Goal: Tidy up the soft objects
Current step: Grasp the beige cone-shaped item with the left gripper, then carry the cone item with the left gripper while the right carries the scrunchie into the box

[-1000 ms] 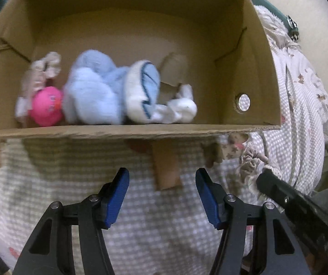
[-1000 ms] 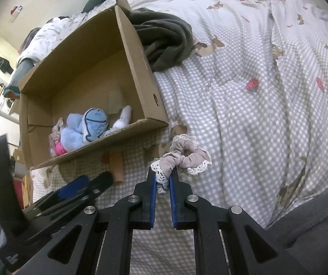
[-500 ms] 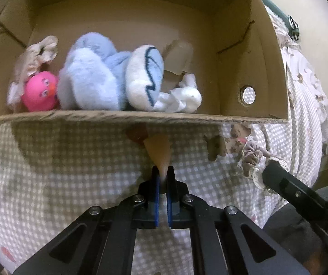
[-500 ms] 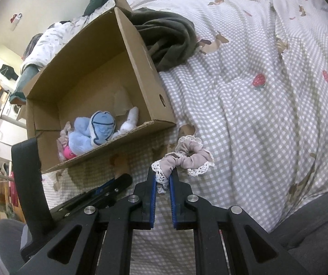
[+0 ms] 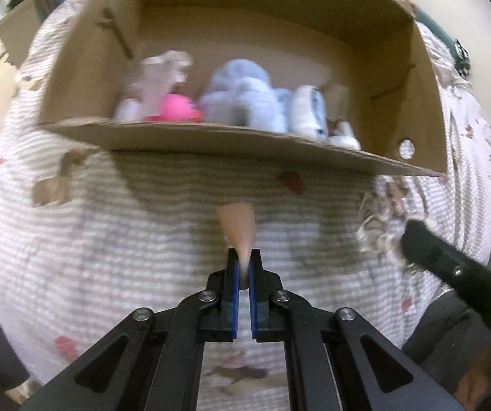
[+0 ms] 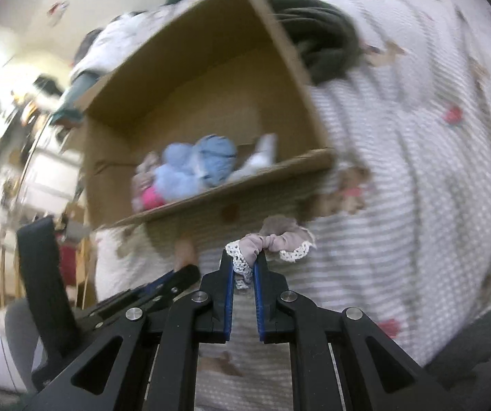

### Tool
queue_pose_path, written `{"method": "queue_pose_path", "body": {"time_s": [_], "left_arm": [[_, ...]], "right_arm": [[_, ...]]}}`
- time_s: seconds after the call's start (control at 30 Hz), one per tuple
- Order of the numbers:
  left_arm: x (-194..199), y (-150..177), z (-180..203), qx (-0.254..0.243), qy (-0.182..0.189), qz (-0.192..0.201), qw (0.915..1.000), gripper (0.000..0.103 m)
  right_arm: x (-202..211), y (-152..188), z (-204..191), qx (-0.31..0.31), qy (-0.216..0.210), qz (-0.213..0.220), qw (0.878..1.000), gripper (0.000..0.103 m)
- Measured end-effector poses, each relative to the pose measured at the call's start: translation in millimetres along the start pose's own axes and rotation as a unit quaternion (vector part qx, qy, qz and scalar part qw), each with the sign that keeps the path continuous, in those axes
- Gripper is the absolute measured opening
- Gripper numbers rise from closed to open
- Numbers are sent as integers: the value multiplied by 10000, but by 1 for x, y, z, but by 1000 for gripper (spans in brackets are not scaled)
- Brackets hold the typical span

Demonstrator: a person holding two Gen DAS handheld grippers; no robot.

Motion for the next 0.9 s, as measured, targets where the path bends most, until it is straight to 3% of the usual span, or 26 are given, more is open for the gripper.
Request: {"method": "queue_pose_path", "body": {"time_s": [0.17, 0.43, 0.73, 0.9], "left_arm": [[23, 2, -26, 157, -107, 174, 9997, 5], [93, 3, -37, 35, -256, 980, 9949, 5], [123, -36, -23, -156, -356, 1441, 9888, 5], [132, -67, -25, -263, -408, 1605, 9858, 5]], "right_arm": [[4, -1, -30, 455, -161, 169, 9987, 12], [25, -1, -72, 1230, -487, 596, 9894, 12], [54, -17, -88, 1452, -577, 962, 9830, 12], [69, -45, -90, 1531, -470, 1139, 9805, 12]]}}
Point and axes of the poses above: each gripper's, at about its wrist camera, not at the fingertips, and x roughly against the way its jaws point, z to its right, y to its underside, the point moved 10 cm from there along -x, roughly the way its jaws point, and after that the axes turned 7 degrees about -z, right-handed, at the moved point
